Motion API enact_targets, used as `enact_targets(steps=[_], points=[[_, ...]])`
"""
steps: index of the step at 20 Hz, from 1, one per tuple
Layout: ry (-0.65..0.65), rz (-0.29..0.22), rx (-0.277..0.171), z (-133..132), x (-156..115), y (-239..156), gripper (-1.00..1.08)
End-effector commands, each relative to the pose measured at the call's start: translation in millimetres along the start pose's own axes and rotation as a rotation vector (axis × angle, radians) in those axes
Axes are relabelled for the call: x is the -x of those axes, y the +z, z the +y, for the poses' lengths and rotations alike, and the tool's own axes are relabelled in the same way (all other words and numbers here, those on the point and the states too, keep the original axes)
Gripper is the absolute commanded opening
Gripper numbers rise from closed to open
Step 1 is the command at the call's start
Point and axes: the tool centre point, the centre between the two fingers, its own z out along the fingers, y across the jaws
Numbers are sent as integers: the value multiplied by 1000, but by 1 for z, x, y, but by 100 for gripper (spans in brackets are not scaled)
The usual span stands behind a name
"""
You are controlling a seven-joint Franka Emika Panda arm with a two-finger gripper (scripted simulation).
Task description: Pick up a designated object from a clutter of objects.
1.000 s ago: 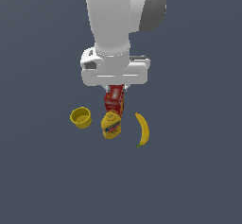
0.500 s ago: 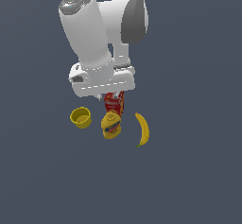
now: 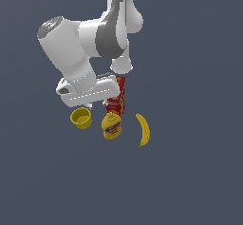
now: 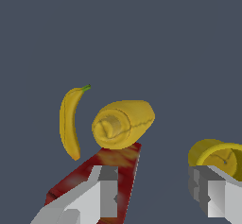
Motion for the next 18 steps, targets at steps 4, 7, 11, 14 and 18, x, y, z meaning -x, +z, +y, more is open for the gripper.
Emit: enact_targets(steps=[4, 7, 11, 14, 18], points=[[-10, 50, -37, 33, 4, 14, 28], [-14, 78, -50, 51, 7, 22, 28], [-16, 116, -60, 77, 14, 31, 28], [-15, 145, -63, 96, 20, 39, 28], [-13, 182, -59, 123, 30, 48, 28]])
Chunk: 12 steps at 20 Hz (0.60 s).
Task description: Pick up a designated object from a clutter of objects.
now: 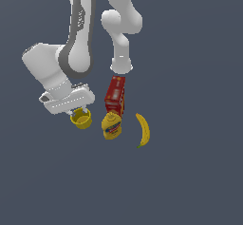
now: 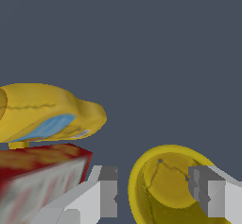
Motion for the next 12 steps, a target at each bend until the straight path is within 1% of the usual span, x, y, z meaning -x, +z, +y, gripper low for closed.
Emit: enact_targets(steps=[1, 7, 12], points=[[0, 23, 5, 17, 8, 4, 28], [4, 64, 22, 50, 27, 11, 28], [7, 83, 36, 68, 39, 14, 28]])
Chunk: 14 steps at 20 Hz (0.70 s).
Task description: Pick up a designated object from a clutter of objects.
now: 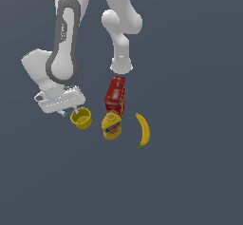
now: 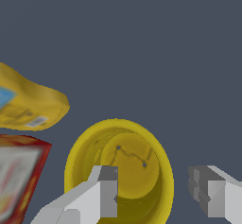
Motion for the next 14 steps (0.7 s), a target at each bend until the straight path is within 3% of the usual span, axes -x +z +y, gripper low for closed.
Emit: enact_targets(steps=[1, 14], points=[[0, 9, 7, 7, 5, 1, 28], [2, 15, 13, 15, 11, 11, 28]])
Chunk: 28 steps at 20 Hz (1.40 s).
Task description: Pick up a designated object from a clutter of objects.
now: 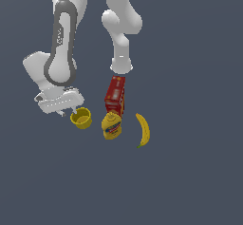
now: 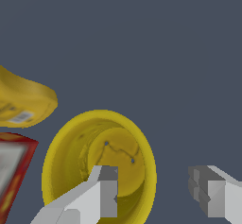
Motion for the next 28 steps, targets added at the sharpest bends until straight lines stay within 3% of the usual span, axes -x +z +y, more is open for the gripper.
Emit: enact_targets(steps=[1, 8, 9, 21, 28], points=[[0, 0, 0, 0, 0, 7, 28], [0, 0, 0, 0, 1, 22, 28], [0, 0, 0, 0, 1, 22, -100], [1, 0, 0, 0, 1, 21, -100], [1, -1, 1, -4, -9, 1, -100]])
